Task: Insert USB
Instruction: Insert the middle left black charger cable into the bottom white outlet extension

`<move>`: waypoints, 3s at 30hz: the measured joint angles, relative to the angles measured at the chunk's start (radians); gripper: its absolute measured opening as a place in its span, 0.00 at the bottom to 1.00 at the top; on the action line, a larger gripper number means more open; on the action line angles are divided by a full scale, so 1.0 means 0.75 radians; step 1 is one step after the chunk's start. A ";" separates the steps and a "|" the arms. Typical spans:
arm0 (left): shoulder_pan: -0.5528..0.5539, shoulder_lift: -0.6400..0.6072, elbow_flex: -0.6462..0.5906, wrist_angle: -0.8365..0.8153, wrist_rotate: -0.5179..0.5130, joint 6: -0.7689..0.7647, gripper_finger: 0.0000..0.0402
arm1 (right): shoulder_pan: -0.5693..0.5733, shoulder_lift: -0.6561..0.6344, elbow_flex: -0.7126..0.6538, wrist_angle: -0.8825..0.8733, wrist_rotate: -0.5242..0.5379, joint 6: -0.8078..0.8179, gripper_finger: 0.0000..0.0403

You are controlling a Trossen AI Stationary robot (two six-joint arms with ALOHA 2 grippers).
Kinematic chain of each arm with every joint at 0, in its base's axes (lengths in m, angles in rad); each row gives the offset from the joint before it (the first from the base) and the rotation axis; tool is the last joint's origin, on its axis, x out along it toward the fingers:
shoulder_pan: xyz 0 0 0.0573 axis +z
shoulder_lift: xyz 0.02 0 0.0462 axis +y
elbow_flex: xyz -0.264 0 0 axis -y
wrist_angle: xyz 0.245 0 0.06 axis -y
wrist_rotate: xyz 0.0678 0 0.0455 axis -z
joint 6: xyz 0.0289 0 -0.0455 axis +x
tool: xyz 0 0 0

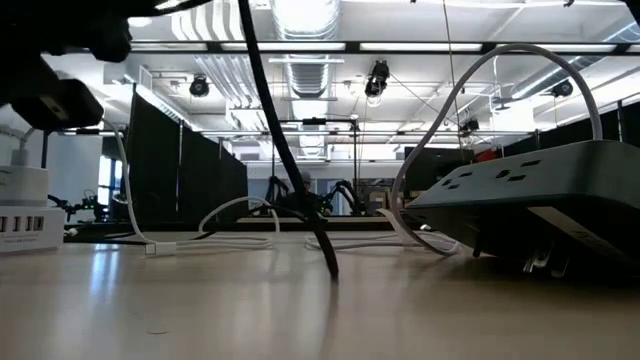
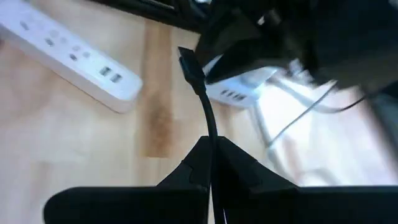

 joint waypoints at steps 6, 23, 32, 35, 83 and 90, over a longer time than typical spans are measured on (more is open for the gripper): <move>-0.083 -0.038 0.000 -0.017 -0.222 0.025 0.22 | -0.062 -0.016 0.003 -0.122 -0.278 0.341 0.00; -0.235 0.009 0.000 0.190 -0.546 0.300 0.21 | -0.181 -0.016 0.003 -0.264 -0.521 0.653 0.00; -0.210 0.064 0.000 0.181 -0.662 0.272 0.26 | -0.180 -0.016 0.003 -0.262 -0.515 0.635 0.00; -0.209 0.084 0.000 0.183 -0.662 0.251 0.30 | -0.180 -0.016 0.003 -0.262 -0.507 0.622 0.00; -0.229 0.095 0.045 0.185 -0.673 0.101 0.02 | -0.153 -0.017 0.002 -0.232 -0.498 0.478 0.11; -0.378 -0.004 0.035 0.179 -0.779 0.089 0.02 | -0.142 -0.017 0.002 -0.231 -0.497 0.471 0.40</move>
